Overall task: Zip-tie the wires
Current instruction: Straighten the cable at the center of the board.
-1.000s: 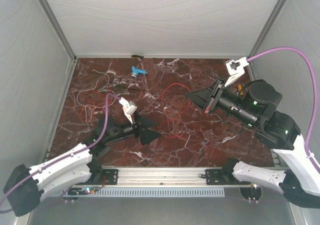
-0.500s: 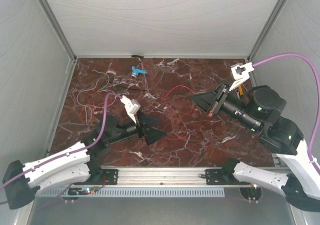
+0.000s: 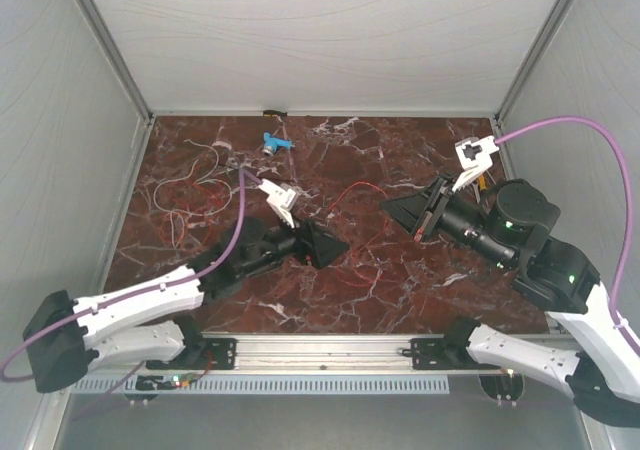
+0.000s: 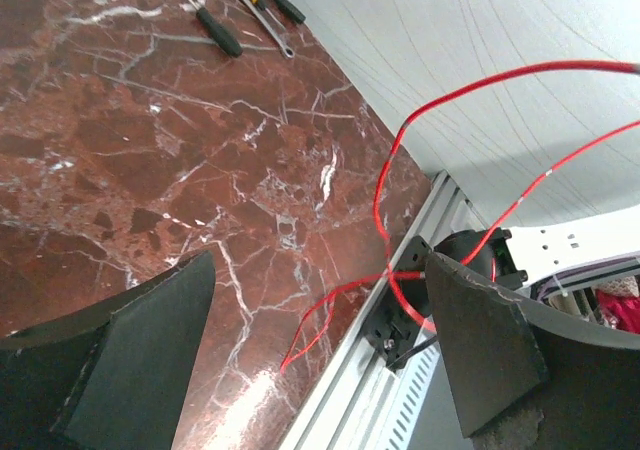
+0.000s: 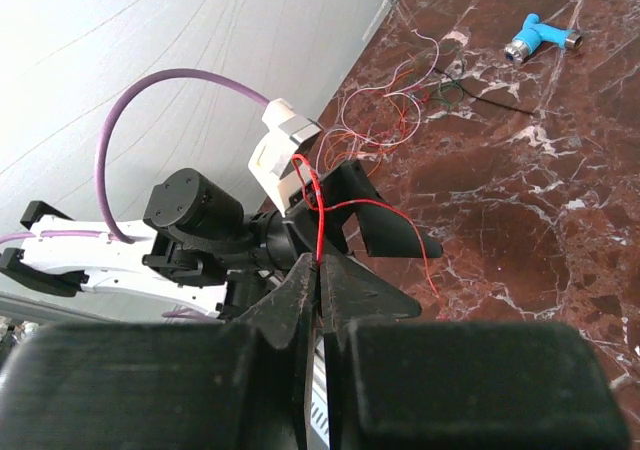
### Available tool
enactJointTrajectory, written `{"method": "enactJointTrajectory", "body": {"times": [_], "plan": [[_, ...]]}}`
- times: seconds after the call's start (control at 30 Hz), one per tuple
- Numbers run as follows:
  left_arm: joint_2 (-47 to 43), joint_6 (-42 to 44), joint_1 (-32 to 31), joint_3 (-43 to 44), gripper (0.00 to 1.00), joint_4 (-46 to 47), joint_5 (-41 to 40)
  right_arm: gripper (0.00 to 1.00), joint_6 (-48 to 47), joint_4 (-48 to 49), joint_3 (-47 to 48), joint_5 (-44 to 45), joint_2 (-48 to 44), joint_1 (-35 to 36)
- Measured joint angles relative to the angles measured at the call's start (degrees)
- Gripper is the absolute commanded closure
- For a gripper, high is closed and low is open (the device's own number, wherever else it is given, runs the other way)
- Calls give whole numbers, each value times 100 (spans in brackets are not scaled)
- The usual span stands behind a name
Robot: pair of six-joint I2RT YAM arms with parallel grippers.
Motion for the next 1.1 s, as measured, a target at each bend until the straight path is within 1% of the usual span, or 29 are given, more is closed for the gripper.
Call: {"method": "enactJointTrajectory", "body": {"times": [0.03, 0.13, 0.2, 0.27, 0.3, 0.33, 0.37, 0.53, 0.67, 0.77, 0.9, 1.03, 1.1], "plan": [[127, -31, -33, 50, 16, 44, 0, 100, 2, -2, -24, 0, -15, 0], [479, -94, -151, 229, 24, 175, 4, 100, 17, -4, -111, 0, -70, 0], [669, -133, -223, 363, 36, 236, -7, 100, 24, -7, -164, 2, -114, 0], [804, -177, -273, 474, 55, 284, -52, 100, 35, -7, -197, 2, -155, 0], [861, -205, -295, 518, 68, 317, -85, 100, 39, -7, -212, 2, -186, 0], [905, -238, -306, 546, 85, 348, -127, 100, 44, -7, -227, 2, -216, 0], [938, -251, -315, 557, 100, 382, -173, 100, 61, -9, -240, 4, -247, 0], [1019, -271, -317, 560, 100, 452, -358, 100, 76, -31, -310, 101, -442, 0], [1043, -197, -319, 581, 100, 382, -372, 100, 76, -146, -516, 459, -664, 0], [1121, -28, -326, 837, 100, 4, -393, 100, 81, -409, -809, 1084, -831, 0], [1438, 234, -328, 1513, 100, -697, -472, 100, 136, -730, -1467, 2192, -1014, 0], [1897, 457, -328, 2297, 100, -1379, -625, 100, 122, -807, -1982, 3152, -920, -37], [2188, 542, -328, 2726, 100, -1674, -688, 100, 28, -802, -2074, 3528, -743, -168]]}}
